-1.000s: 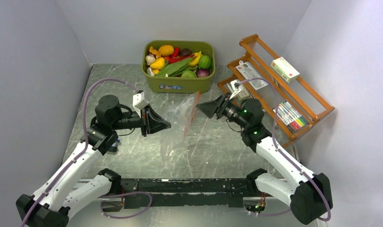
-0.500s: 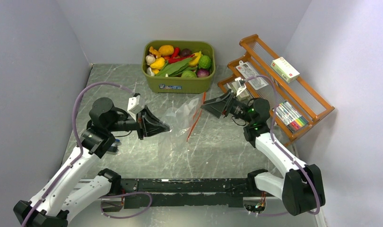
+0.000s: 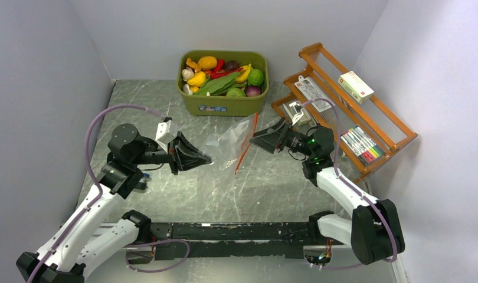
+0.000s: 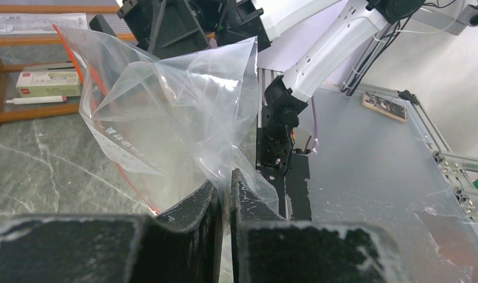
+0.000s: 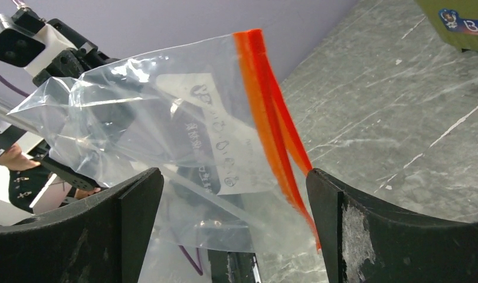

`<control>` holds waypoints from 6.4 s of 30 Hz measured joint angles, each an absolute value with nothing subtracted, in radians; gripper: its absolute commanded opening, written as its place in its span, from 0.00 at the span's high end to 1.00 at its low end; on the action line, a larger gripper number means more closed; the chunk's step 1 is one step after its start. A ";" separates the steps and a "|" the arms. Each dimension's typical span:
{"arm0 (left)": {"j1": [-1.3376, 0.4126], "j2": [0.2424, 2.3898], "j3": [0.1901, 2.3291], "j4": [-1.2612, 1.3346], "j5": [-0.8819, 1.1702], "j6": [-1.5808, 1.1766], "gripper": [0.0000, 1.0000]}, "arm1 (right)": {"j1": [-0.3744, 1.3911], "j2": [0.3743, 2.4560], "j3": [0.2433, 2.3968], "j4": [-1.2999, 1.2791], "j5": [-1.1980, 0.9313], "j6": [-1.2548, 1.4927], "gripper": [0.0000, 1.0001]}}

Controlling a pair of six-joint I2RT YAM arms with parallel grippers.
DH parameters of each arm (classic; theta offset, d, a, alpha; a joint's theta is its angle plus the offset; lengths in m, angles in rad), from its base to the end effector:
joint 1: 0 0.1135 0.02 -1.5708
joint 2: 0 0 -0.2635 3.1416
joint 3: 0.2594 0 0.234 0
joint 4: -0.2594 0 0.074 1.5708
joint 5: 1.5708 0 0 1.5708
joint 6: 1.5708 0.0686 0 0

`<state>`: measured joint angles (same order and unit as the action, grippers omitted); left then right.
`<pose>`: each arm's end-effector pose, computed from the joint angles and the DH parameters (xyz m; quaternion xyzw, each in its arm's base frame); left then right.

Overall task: Place the food in the zip-top bag and seal the zipper
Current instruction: Open the zipper of the food storage bag.

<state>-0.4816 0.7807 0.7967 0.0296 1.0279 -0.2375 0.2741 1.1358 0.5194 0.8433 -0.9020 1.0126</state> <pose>0.1211 -0.1296 0.3676 0.4261 0.5538 -0.5394 0.4699 0.2182 0.1172 0.2969 -0.1159 0.6456 0.6396 0.4008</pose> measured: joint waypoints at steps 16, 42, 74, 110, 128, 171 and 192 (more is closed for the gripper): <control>-0.482 0.771 0.789 0.059 1.043 -0.235 0.93 | 0.282 1.146 0.452 1.036 -0.986 1.004 0.51; -0.482 0.722 0.840 -0.253 0.462 -0.151 0.24 | 0.298 0.968 0.500 0.872 -0.885 0.874 1.00; -0.538 0.945 0.822 -0.018 0.484 -0.341 0.20 | 0.717 1.061 0.807 0.133 -0.082 0.902 1.00; -0.864 1.116 0.816 0.041 -0.155 -0.026 0.93 | 0.775 1.119 0.804 0.177 0.017 1.037 0.62; -0.865 1.089 0.745 0.061 -0.318 -0.069 0.93 | 0.810 1.113 0.898 -0.196 0.089 1.235 0.42; -0.831 1.019 0.817 -0.123 -0.531 -0.202 0.93 | 0.839 1.161 0.921 -0.204 0.298 0.937 1.00; -0.804 1.042 0.843 -0.147 -0.116 -0.290 0.51 | 0.840 1.145 0.974 -0.224 0.106 0.593 1.00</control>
<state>-0.8036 1.0420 0.8433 -0.1474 -0.1162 -0.2905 0.8398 1.1454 0.9741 -0.2237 0.1059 0.5930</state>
